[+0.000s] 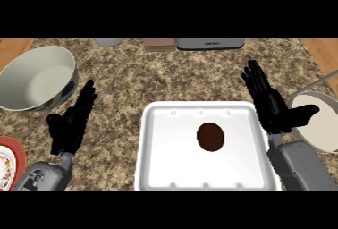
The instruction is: Pick the cupcake from the tray and place it in the tiered basket
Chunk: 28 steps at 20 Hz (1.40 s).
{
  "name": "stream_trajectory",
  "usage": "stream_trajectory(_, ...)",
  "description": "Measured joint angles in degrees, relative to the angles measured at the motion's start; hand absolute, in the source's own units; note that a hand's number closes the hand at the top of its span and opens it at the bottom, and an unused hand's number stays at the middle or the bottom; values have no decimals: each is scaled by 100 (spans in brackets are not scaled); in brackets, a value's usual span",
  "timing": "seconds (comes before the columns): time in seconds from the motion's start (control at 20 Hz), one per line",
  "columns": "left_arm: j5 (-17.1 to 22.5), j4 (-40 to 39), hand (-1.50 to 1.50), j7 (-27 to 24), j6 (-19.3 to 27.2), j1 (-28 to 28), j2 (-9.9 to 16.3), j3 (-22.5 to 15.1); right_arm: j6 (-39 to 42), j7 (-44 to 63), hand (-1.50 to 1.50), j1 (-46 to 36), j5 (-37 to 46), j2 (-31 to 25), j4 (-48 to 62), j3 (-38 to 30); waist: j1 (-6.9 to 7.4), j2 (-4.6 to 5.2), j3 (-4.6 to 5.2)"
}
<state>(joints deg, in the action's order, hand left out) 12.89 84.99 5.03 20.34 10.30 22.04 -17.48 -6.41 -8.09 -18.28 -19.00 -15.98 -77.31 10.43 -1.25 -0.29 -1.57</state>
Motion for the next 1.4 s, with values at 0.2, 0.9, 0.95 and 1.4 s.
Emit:
stream_trajectory(0.2,-287,-69,0,-15,-3,67,242,165,-244,-4,150,273,-17,121,-168,-177,54,11,99)
stream_trajectory(0.9,-616,-163,0,-119,-14,-169,797,530,-3433,1728,-150,2562,1777,-142,-1703,23,-56,-15,181)
stream_trajectory(0.95,-621,-156,0,-113,-36,-172,805,529,-3371,2032,-150,2635,1921,-349,-1883,145,-33,-13,184)
stream_trajectory(1.4,-698,-202,0,-196,-109,-125,705,469,-1821,4998,-150,2257,2568,-2149,-3198,914,156,24,199)
